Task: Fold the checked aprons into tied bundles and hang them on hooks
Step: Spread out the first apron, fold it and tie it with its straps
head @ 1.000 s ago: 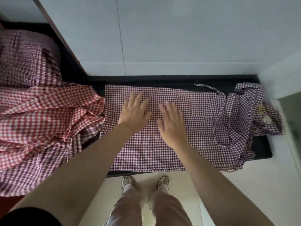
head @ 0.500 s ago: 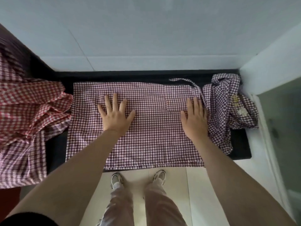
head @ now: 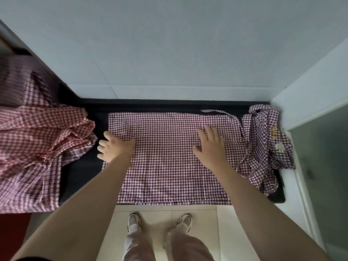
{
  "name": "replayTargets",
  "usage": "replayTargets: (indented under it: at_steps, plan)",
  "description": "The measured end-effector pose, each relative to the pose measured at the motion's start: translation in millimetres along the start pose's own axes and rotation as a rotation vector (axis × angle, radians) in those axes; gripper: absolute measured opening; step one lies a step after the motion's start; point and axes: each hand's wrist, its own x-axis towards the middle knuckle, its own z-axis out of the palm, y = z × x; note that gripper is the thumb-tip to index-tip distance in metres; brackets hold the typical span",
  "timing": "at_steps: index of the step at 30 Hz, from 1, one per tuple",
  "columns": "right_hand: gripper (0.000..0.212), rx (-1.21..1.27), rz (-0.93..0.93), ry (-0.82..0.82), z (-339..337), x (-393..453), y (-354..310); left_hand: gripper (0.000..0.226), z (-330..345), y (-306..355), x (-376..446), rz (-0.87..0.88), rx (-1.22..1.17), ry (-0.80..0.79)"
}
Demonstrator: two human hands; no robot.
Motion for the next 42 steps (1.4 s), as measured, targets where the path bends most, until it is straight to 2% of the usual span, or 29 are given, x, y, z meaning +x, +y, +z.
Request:
replayTargets:
  at_steps: [3,5,8,9,11,13,16,18,20,23,25,27,30,32,34,36,37,40,42]
  plan:
    - [0.086,-0.028,-0.039,-0.092,14,-5,-23,0.092,-11,-5,21,-0.134,-0.229,-0.128]
    - [0.089,-0.023,-0.005,-0.087,18,-7,-27,0.072,-22,-14,29,-0.175,-0.402,-0.22]
    - [0.091,0.004,0.042,-0.084,17,-6,-35,0.04,-41,-22,27,-0.092,-0.498,-0.323]
    - [0.092,0.009,0.06,-0.088,15,-6,-38,0.029,-44,-24,27,-0.003,-0.472,-0.304]
    - [0.094,0.019,0.099,-0.104,14,-6,-49,0.03,-53,-31,26,0.233,-0.358,-0.204]
    - [0.095,0.027,0.134,-0.123,14,-7,-62,0.021,-60,-40,29,0.422,-0.248,-0.074]
    - [0.096,0.016,0.135,-0.128,20,-10,-96,0.019,-78,-58,43,0.571,-0.162,0.136]
    - [0.095,0.004,0.105,-0.124,26,-11,-124,0.028,-93,-69,53,0.574,-0.141,0.213]
    - [0.095,-0.008,0.063,-0.117,33,-9,-155,0.049,-103,-85,66,0.551,-0.109,0.257]
    - [0.094,-0.041,-0.006,-0.124,43,-8,-196,0.071,-107,-106,80,0.653,0.131,0.394]
    - [0.093,-0.06,-0.028,-0.142,48,-7,-214,0.062,-104,-110,77,0.851,0.243,0.295]
    - [0.092,-0.055,-0.026,-0.15,49,-7,-222,0.057,-89,-110,68,0.981,0.375,0.017]
    - [0.093,-0.008,-0.007,-0.161,47,-11,-215,0.096,-65,-112,57,0.927,0.604,-0.351]
    - [0.094,-0.013,0.02,-0.175,45,-18,-200,0.119,-56,-112,60,0.88,0.687,-0.413]
    - [0.092,-0.012,0.045,-0.177,39,-25,-181,0.128,-55,-105,65,0.866,0.731,-0.391]
    - [0.082,0.038,0.026,-0.117,31,-29,-167,0.128,-61,-92,68,0.844,0.783,-0.359]
    - [0.074,0.062,0.011,-0.036,25,-30,-161,0.124,-63,-82,69,0.827,0.816,-0.335]
    - [0.05,0.053,0.017,0.286,7,-30,-141,0.094,-67,-57,62,0.792,0.894,-0.263]
    - [0.041,0.051,0.069,0.472,-5,-29,-119,0.083,-62,-39,45,0.814,0.846,-0.219]
